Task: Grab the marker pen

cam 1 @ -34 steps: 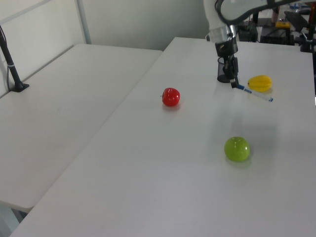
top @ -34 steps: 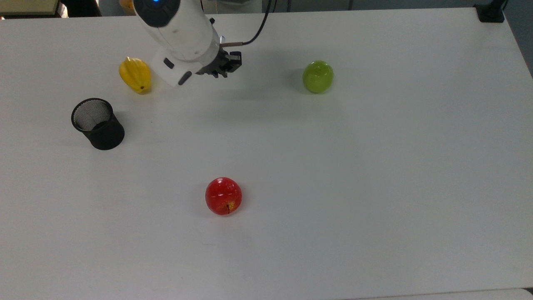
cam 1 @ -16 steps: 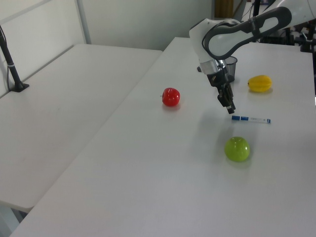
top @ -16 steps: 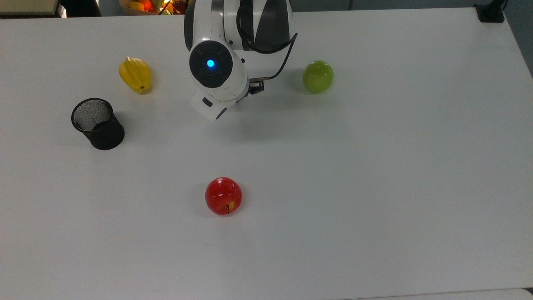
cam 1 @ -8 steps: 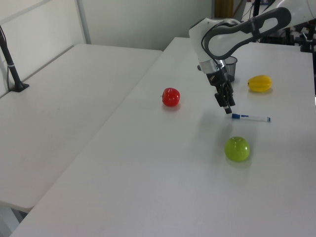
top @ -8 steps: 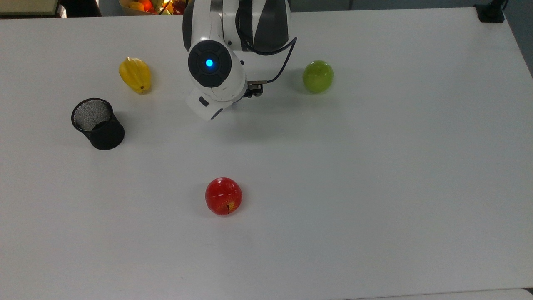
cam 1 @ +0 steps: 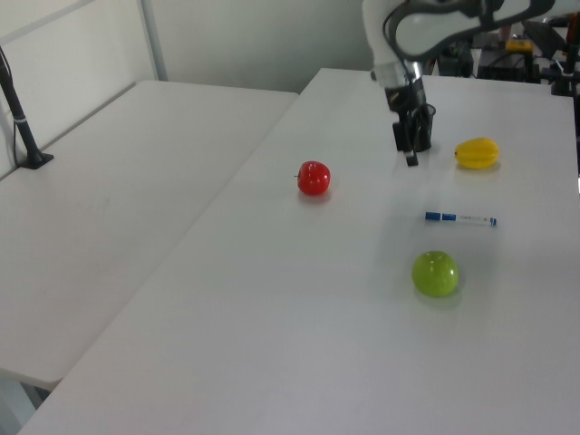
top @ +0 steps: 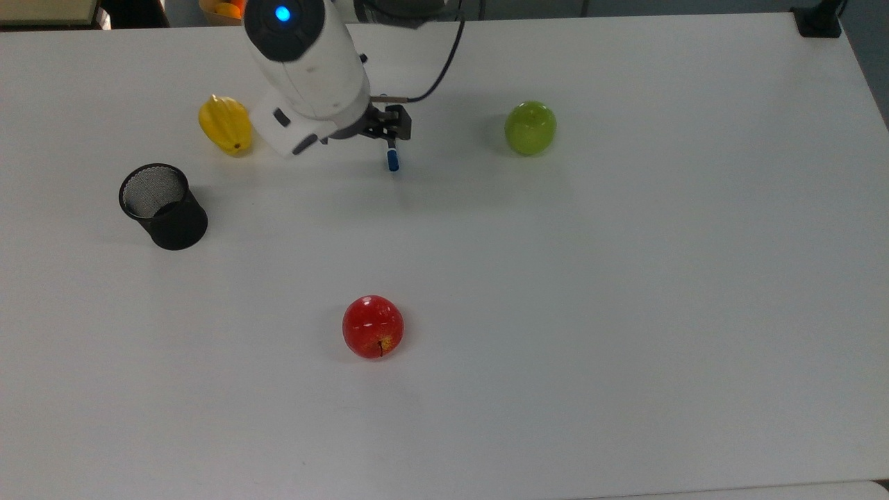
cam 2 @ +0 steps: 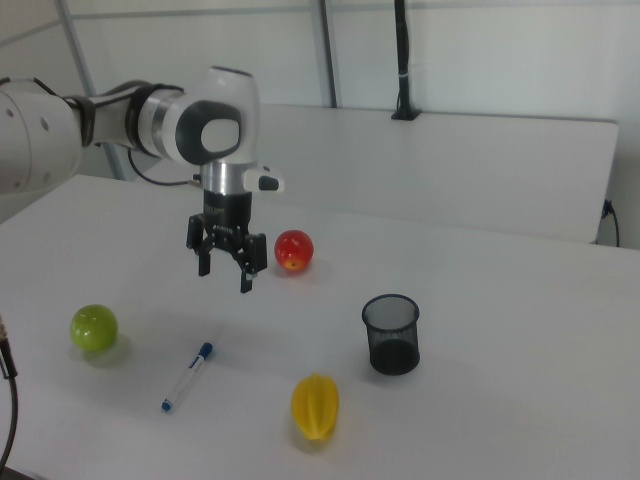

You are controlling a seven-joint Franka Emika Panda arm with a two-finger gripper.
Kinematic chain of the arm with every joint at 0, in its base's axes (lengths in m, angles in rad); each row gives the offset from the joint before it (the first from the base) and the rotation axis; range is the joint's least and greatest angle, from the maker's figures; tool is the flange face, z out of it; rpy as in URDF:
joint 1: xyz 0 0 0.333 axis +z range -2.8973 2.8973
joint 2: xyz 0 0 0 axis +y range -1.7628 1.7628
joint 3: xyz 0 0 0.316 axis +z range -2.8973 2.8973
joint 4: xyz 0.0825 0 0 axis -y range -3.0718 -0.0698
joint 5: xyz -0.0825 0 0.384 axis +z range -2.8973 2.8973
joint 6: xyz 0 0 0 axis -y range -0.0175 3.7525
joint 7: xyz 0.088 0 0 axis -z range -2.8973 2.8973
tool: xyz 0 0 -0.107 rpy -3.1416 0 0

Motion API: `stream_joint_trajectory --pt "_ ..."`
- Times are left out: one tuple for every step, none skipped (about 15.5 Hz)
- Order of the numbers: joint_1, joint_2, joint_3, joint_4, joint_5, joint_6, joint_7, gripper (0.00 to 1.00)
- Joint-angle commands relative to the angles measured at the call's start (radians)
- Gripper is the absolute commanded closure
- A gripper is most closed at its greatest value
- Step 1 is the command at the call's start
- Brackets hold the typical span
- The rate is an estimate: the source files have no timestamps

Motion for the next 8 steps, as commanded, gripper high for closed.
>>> stream_joint_trajectory --pt "-0.064 -0.136 0.0 -0.032 0.03 -0.057 0.008 0.0" --pt "-0.073 -0.157 0.0 -0.032 0.03 -0.078 0.01 0.0" --pt "-0.084 -0.186 -0.001 -0.032 0.03 -0.1 0.01 0.0" --pt "-0.099 -0.203 -0.001 -0.032 0.03 -0.111 0.013 0.0" --pt "-0.104 -0.211 -0.001 -0.03 0.03 -0.122 0.019 0.0" --pt "-0.105 -0.219 -0.001 -0.023 0.029 -0.129 0.02 0.0" --pt "-0.107 -0.22 -0.003 -0.015 0.027 -0.146 0.019 0.0" --pt "-0.107 -0.223 -0.003 -0.009 0.021 -0.155 0.019 0.0"
